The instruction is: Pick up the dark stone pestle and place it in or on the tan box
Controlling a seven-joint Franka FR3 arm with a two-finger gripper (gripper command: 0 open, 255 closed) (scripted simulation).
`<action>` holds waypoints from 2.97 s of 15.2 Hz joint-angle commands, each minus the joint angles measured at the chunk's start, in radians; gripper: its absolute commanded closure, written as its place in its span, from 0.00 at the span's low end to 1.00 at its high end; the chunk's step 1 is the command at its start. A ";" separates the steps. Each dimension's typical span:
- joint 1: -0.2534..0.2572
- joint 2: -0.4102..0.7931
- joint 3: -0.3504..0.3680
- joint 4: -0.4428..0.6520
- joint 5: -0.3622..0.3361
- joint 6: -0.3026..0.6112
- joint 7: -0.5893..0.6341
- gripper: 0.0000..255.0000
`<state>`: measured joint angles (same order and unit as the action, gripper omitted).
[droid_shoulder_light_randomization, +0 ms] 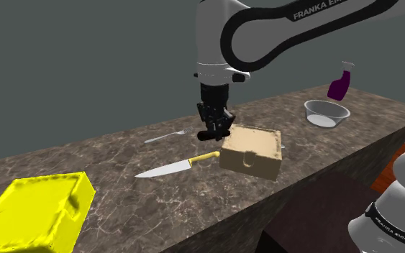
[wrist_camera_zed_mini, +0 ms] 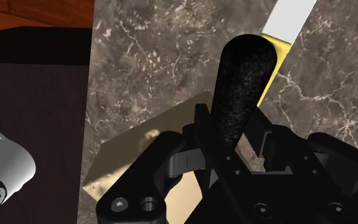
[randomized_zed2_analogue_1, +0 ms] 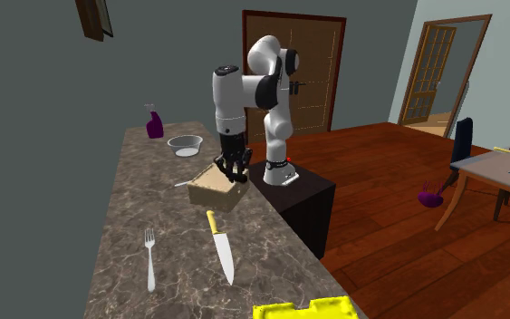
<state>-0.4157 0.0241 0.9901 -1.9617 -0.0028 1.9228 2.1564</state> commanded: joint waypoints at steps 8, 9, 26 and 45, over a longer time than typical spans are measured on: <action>-0.061 -0.319 -0.199 -0.240 0.229 0.004 -0.376 1.00; -0.062 -0.340 -0.224 -0.260 0.237 0.003 -0.408 1.00; -0.082 -0.314 -0.246 -0.441 0.232 0.196 -0.483 1.00; -0.075 -0.370 -0.283 -0.352 0.243 0.057 -0.499 0.00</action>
<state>-0.4906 -0.3448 0.7091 -2.3190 0.2409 1.9870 1.6578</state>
